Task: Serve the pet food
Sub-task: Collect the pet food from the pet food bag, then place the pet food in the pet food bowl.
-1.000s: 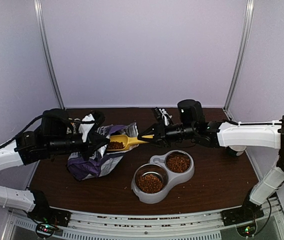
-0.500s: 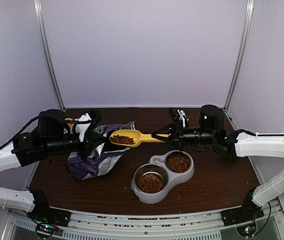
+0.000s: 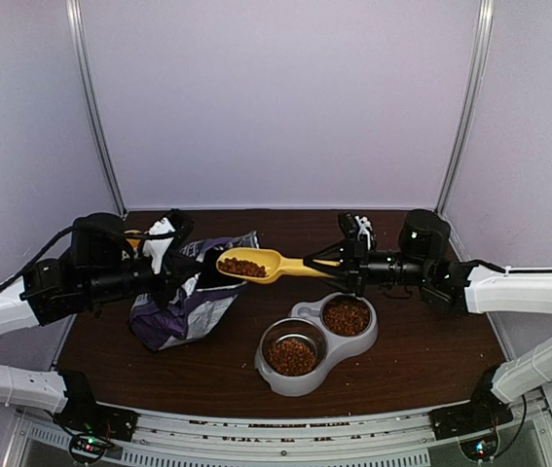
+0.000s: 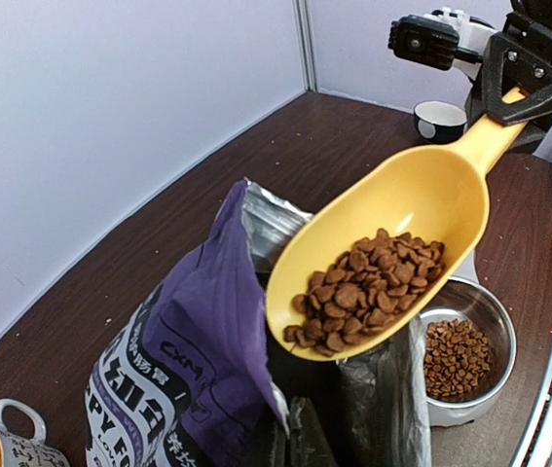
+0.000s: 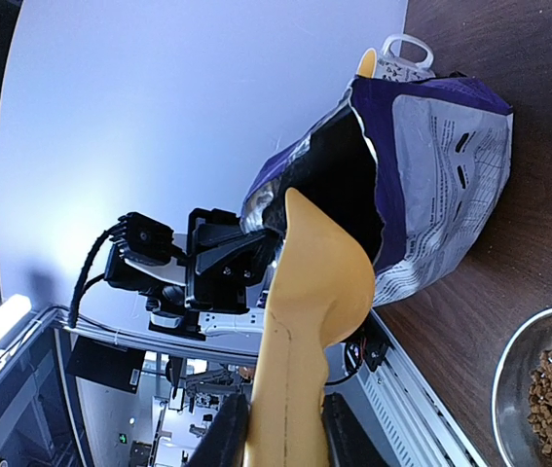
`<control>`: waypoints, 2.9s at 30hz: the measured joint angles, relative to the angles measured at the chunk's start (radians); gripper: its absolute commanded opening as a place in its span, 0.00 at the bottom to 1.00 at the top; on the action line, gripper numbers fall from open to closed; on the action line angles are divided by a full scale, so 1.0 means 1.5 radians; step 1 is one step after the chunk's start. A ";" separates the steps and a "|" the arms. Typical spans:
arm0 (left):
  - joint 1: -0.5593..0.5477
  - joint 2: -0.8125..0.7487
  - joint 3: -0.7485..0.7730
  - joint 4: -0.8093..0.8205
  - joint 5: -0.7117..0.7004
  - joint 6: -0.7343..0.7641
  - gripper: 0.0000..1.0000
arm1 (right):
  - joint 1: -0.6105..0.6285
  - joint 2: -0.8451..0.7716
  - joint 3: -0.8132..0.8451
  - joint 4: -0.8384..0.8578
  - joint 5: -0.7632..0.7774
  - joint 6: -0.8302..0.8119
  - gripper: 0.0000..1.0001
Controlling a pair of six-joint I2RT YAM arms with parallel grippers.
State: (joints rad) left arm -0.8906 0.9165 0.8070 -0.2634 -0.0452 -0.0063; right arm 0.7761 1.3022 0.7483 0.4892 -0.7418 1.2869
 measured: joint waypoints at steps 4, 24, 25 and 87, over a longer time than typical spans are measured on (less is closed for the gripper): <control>-0.002 0.000 0.000 0.001 -0.013 0.000 0.00 | 0.000 -0.012 -0.004 0.007 -0.005 0.010 0.00; -0.002 0.000 0.000 0.006 -0.045 -0.003 0.00 | -0.002 -0.047 -0.040 0.174 0.013 0.110 0.00; -0.002 0.000 0.000 0.006 -0.045 -0.003 0.00 | -0.003 -0.047 -0.042 0.180 0.016 0.114 0.00; -0.002 -0.018 0.000 -0.002 -0.078 -0.002 0.00 | -0.073 -0.425 -0.147 -0.558 0.029 -0.203 0.00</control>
State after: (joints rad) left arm -0.8940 0.8894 0.8070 -0.2665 -0.1616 -0.0097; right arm 0.6666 0.6651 0.5274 -0.3473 -0.6983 0.9817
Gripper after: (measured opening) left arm 0.005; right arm 0.200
